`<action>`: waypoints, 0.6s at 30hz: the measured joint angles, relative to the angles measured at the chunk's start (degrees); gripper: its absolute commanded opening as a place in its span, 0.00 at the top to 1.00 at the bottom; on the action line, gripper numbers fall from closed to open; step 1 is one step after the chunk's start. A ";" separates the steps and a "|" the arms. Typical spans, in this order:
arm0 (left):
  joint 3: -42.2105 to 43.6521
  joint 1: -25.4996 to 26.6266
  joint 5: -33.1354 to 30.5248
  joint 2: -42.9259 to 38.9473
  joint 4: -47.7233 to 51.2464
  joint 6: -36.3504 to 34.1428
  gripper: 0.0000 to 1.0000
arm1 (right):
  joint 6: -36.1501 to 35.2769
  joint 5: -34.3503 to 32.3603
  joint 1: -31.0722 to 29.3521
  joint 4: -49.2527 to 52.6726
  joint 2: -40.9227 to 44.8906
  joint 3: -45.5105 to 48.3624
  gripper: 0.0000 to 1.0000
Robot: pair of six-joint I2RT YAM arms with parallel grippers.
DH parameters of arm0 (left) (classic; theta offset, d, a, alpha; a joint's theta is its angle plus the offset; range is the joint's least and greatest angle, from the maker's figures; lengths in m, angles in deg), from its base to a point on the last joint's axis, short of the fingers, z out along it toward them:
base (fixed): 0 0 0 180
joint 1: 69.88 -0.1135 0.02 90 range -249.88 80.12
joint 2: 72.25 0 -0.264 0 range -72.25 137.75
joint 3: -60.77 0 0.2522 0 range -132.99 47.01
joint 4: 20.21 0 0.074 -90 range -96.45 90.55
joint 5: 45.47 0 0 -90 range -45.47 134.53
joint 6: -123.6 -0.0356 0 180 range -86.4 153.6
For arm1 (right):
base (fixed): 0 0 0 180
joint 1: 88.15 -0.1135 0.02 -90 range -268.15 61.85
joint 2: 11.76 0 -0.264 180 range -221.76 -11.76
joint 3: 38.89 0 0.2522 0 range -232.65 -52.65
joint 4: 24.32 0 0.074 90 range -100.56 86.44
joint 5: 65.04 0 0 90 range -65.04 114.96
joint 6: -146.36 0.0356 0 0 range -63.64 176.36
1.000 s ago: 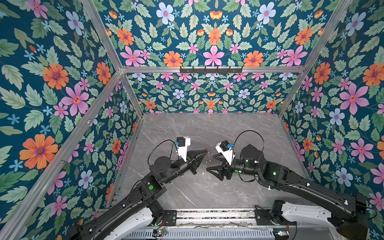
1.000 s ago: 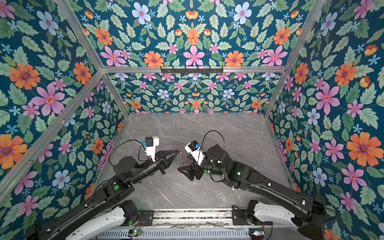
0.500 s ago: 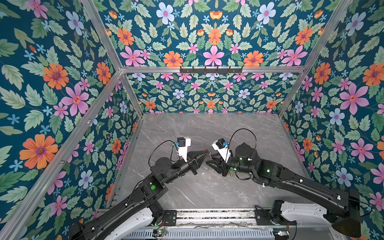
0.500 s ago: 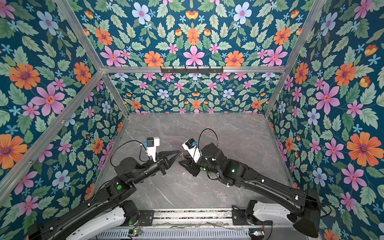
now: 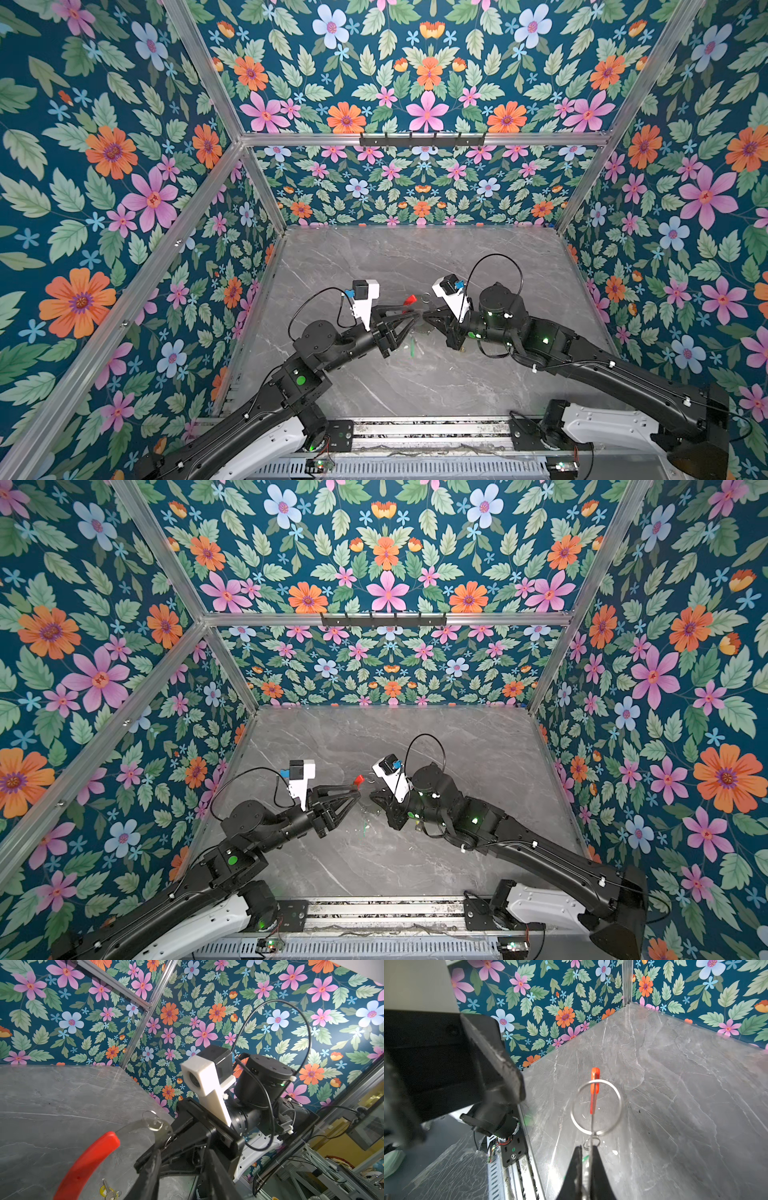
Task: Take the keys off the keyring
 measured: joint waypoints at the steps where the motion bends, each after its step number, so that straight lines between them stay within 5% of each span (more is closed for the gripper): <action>1: 0.28 -0.02 0.02 -0.96 0.68 -0.76 0.50 | 0.00 1.40 0.74 0.50 0.57 0.00 1.00; 10: 2.89 -0.02 3.34 -7.04 6.43 -7.52 0.39 | -0.94 20.15 7.82 5.05 5.35 -0.44 1.00; 18: 2.56 -0.02 7.65 -4.28 7.32 -8.79 0.43 | -3.56 36.50 8.48 8.26 3.91 -3.76 1.00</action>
